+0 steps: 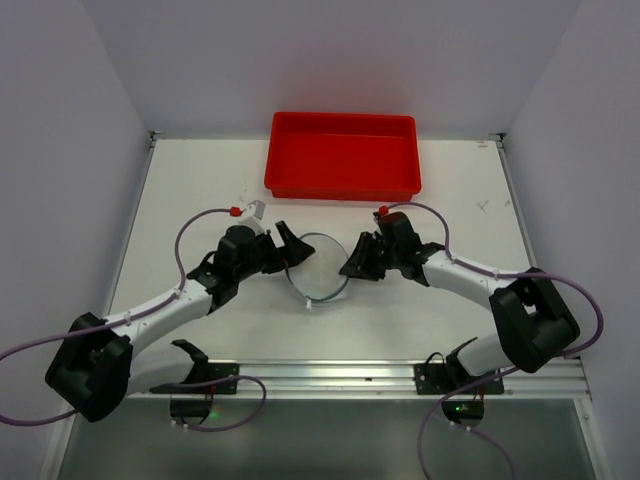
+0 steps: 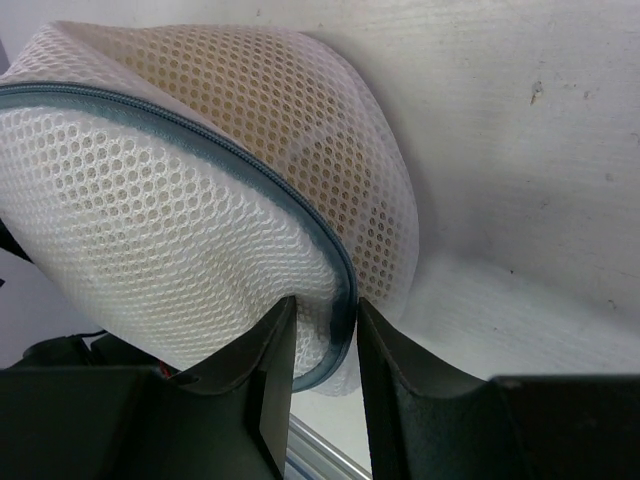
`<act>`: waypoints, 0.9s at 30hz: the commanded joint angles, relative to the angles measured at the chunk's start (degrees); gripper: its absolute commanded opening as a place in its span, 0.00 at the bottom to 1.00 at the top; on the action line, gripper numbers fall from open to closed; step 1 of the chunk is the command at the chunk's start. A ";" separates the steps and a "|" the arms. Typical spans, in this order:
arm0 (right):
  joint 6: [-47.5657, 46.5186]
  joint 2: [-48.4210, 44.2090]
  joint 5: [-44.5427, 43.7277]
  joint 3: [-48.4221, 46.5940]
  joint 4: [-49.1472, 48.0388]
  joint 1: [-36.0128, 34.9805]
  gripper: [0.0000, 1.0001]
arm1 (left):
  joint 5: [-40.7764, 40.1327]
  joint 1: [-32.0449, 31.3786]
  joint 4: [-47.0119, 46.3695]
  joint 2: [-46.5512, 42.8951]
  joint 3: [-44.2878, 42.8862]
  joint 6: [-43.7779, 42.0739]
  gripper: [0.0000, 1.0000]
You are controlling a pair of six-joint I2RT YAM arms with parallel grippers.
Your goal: Unzip the laundry bag and remove the bra
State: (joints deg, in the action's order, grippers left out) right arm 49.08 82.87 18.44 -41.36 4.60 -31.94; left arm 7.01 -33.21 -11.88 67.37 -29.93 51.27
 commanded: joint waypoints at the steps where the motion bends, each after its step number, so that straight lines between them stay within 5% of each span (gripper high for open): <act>1: 3.30 0.01 -2.09 0.41 -3.28 -0.22 0.33 | -1.55 0.43 2.90 -4.87 0.21 -1.09 0.98; 7: 3.57 0.80 -2.26 -0.38 -3.29 -0.31 0.33 | -0.86 0.34 5.03 -14.64 8.11 1.64 0.97; 17: 4.62 0.80 -2.70 -1.17 -3.37 -0.31 0.33 | 9.78 -2.12 -8.32 -8.93 12.79 5.51 0.80; 19: 4.27 0.71 -2.70 -1.44 -3.11 -0.49 0.33 | 10.48 -2.21 -10.35 -8.14 13.23 6.39 0.67; 24: 1.55 -1.04 -3.67 -1.79 -2.23 -0.75 0.37 | 11.36 -2.38 -14.93 -8.05 11.31 8.06 0.11; 27: -2.22 -4.45 -5.51 -3.19 2.14 -0.75 0.47 | 11.71 -2.38 -13.88 -7.96 8.94 10.07 0.00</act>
State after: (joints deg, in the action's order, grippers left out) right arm 50.89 83.07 15.75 -41.45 3.64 -32.36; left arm 17.23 -35.40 -21.39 59.35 -17.52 58.98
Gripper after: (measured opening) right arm 0.438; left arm 0.035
